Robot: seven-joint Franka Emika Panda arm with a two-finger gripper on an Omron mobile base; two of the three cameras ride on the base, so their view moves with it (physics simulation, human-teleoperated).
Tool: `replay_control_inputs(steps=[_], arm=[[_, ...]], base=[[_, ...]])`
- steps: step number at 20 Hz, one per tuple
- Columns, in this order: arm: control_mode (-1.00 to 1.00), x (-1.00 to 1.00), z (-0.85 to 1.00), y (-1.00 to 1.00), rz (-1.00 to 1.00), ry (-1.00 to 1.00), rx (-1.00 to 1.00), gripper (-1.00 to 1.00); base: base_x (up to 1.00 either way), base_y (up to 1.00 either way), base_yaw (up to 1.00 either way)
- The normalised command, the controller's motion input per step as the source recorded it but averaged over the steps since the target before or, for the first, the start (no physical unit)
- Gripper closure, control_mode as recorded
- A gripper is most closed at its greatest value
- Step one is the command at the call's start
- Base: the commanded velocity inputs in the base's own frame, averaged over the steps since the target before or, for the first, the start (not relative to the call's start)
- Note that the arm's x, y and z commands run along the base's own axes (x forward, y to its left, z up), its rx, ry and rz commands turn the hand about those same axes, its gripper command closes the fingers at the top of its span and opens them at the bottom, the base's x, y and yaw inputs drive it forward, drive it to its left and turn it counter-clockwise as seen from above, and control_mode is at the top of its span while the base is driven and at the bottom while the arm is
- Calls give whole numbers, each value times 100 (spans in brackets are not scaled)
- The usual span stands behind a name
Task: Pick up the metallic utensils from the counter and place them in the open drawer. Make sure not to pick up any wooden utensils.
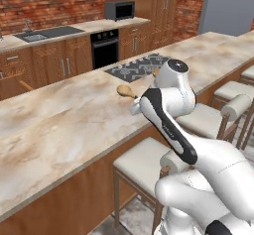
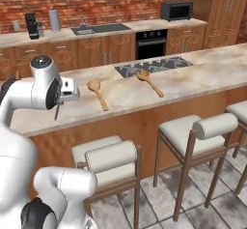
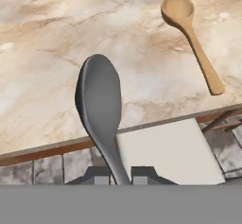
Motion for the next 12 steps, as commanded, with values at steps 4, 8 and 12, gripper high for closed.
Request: replay_control_inputs(steps=[4,8,12], arm=[[-100,-100,7,-29,-1,-11,0,100],[-100,-95,20,-3,0,-13,0,100],[-100,-21,19,2,0,-1,0,100]], base=[[0,0,0],[0,0,0],[0,0,0]])
